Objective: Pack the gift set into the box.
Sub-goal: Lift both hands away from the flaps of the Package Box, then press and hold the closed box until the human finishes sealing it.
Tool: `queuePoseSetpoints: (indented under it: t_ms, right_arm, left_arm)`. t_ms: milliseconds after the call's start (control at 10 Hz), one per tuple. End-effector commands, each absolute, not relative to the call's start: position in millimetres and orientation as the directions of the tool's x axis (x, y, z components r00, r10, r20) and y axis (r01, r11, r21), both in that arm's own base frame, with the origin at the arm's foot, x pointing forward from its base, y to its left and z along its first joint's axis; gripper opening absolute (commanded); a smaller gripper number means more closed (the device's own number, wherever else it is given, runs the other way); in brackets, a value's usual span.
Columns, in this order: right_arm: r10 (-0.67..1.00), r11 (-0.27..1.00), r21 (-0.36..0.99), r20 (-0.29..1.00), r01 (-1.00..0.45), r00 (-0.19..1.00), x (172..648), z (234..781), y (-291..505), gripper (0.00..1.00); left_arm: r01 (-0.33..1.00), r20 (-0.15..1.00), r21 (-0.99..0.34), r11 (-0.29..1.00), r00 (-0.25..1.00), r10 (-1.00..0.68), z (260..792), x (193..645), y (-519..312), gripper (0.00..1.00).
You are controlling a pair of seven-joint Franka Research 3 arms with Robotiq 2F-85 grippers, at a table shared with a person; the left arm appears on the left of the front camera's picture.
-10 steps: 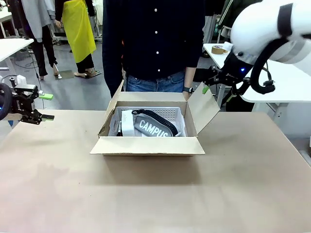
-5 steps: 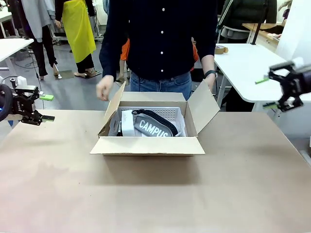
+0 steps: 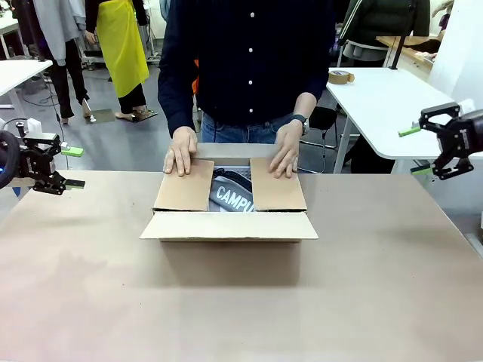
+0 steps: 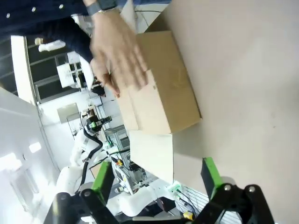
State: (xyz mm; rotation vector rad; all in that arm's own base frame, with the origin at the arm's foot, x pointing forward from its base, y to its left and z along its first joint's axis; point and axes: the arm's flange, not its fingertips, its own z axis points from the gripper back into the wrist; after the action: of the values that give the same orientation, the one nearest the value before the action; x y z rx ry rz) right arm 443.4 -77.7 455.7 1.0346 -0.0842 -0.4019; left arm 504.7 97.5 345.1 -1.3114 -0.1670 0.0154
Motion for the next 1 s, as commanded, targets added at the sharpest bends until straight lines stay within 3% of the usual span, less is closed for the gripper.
queuePoseSetpoints:
  t_ms: [0,900]
  right_arm:
    - [-0.354,0.434,0.862,-0.106,0.263,0.929,441.7,456.3,-81.2,1.00]
    - [-0.354,0.434,0.862,-0.106,0.263,0.929,441.7,456.3,-81.2,1.00]
  left_arm:
    - [0.087,0.118,-0.961,0.263,0.987,0.107,346.7,501.4,96.0,1.00]
    - [0.087,0.118,-0.961,0.263,0.987,0.107,346.7,501.4,96.0,1.00]
